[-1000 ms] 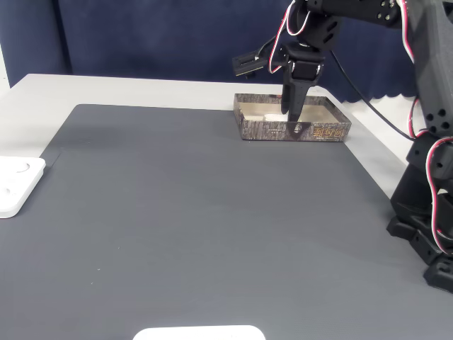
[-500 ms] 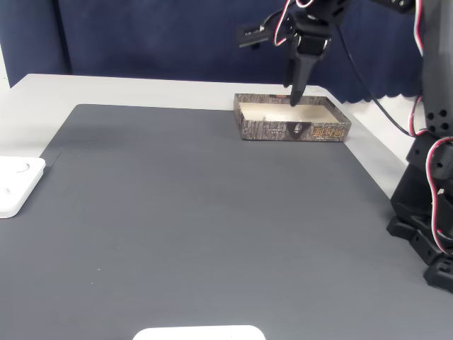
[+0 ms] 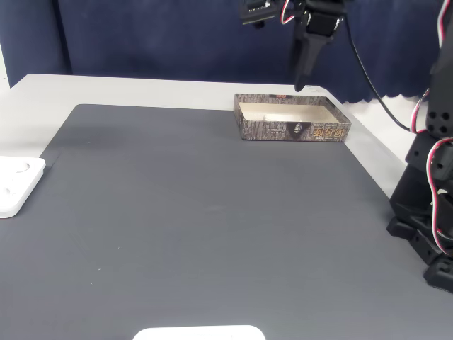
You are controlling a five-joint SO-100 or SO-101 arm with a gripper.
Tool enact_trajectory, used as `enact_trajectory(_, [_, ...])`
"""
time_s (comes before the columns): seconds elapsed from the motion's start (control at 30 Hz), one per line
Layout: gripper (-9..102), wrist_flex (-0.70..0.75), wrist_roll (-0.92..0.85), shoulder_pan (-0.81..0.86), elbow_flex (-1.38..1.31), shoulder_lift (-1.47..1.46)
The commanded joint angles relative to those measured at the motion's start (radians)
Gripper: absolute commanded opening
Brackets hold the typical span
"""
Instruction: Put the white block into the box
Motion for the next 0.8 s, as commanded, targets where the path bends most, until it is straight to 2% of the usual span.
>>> enact_trajectory(0.0, [31, -0.012, -0.038, -0.041, 0.051, 0.186])
enact_trajectory(0.43, [22, 0.003, -0.244, -0.282, 0.331, 0.471])
enact_trajectory(0.63, [6, 0.080, -0.394, -0.393, 0.383, 0.555])
enact_trajectory(0.77, [2, 0.107, -0.472, -0.480, 0.403, 0.595])
